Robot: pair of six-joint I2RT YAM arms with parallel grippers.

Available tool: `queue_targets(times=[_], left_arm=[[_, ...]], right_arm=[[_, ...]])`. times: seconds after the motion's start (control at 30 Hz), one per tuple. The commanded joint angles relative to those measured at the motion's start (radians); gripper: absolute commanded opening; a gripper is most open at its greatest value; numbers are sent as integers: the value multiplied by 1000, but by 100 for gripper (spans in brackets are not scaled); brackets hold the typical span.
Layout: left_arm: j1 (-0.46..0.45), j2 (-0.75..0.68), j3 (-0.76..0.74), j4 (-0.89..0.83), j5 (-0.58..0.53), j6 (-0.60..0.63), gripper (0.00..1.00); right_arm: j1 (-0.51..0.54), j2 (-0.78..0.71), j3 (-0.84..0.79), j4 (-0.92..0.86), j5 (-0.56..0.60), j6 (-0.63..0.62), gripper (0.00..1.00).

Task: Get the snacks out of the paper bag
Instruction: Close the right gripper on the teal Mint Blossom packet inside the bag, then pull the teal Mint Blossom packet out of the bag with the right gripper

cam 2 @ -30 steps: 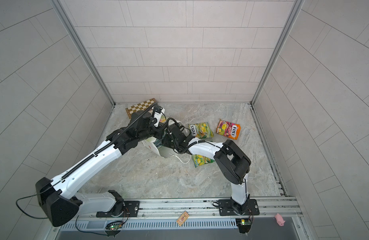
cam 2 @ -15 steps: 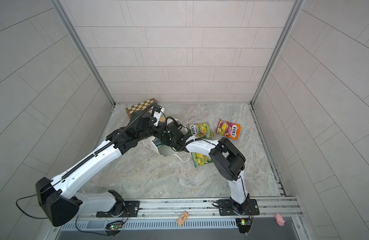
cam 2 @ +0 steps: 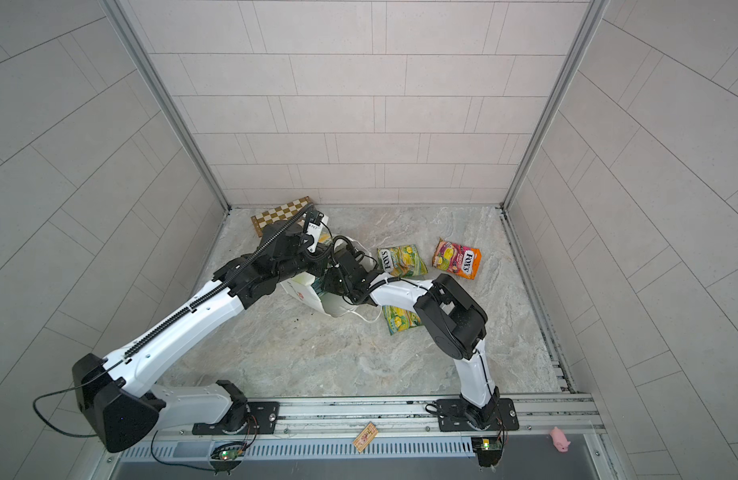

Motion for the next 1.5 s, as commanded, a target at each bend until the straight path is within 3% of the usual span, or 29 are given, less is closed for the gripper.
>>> queue_targets(times=[0.0, 0.2, 0.57, 1.07, 1.47], left_arm=[[-3, 4, 1, -31, -32, 1, 0], [-2, 10, 5, -45, -71, 1, 0], [-3, 13, 8, -47, -47, 4, 0], [-3, 21, 12, -50, -40, -3, 0], [-3, 29, 14, -53, -37, -8, 0]], right_arm=[[-6, -91, -32, -52, 14, -62, 0], [-8, -171, -75, -91, 31, -114, 0], [-13, -317, -123, -167, 100, -196, 0], [-61, -533, -192, -249, 91, -306, 0], [-122, -669, -146, -379, -42, -419, 0]])
